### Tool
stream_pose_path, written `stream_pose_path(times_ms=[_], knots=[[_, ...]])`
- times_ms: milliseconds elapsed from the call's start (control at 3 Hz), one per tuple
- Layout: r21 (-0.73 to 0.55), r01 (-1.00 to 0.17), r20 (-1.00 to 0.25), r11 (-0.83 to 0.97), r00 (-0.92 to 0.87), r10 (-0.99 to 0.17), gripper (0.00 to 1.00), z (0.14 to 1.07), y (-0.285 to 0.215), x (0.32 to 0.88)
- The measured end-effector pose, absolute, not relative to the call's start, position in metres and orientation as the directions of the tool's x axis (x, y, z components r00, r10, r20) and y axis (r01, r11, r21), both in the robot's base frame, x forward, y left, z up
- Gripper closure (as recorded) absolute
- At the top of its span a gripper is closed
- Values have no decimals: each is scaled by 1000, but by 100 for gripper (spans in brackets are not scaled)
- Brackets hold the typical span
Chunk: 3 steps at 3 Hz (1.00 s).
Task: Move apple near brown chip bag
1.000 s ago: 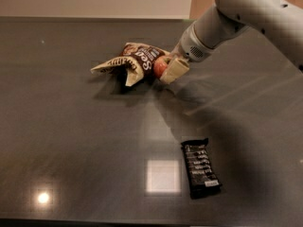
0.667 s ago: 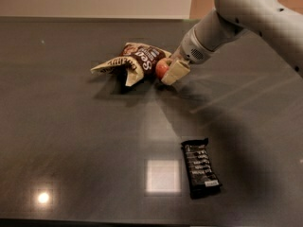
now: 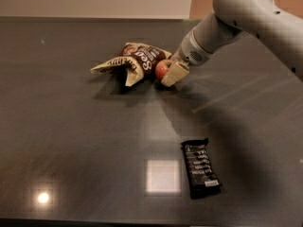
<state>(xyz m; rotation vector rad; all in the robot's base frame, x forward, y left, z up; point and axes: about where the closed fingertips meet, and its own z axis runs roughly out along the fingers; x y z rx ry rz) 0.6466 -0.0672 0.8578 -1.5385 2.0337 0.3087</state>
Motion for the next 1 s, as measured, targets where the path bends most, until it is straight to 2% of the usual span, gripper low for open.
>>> stream_pose_path(times_ms=[333,667,1000], knots=[[-147,-939,-561,311,-179,-808,11,856,-66,646],[-145,-940,-560,308,-179,-809,0,855,-64,646],[-145,-940,-560,308,-178,-809,0,855,-64,646]])
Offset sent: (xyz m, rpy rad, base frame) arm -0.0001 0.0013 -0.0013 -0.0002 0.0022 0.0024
